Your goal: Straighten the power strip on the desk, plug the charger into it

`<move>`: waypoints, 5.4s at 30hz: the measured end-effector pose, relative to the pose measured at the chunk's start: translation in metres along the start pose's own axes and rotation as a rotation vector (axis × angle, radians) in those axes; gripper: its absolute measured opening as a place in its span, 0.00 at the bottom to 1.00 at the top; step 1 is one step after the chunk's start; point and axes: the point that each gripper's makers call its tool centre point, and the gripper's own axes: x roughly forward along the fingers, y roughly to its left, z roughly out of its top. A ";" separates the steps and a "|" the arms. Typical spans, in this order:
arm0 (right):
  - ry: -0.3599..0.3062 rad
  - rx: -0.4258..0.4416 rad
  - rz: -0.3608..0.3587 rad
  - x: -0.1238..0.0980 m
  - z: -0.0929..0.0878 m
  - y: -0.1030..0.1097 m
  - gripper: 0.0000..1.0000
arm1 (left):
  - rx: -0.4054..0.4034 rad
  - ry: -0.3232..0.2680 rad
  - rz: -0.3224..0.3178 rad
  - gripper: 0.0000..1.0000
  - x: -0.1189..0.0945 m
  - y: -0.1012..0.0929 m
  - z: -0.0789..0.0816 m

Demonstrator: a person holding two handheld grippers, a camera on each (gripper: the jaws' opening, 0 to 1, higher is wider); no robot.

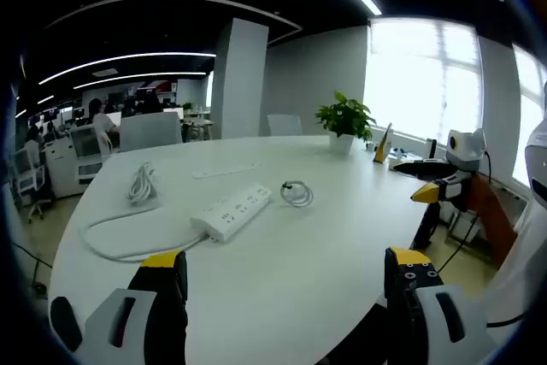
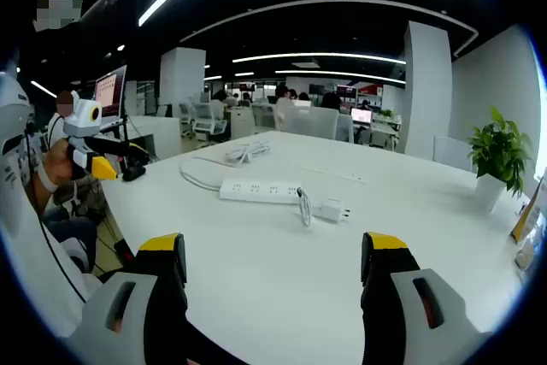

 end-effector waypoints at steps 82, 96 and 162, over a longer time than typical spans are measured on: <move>0.049 -0.008 0.070 0.018 -0.008 0.005 0.86 | 0.220 0.023 0.028 0.96 0.039 0.022 0.032; 0.045 -0.038 0.078 0.013 0.002 0.011 0.86 | 0.222 0.063 0.013 0.96 0.062 0.041 0.029; 0.083 -0.081 0.120 0.010 -0.003 0.043 0.83 | 0.265 0.361 -0.155 0.79 0.239 0.129 -0.021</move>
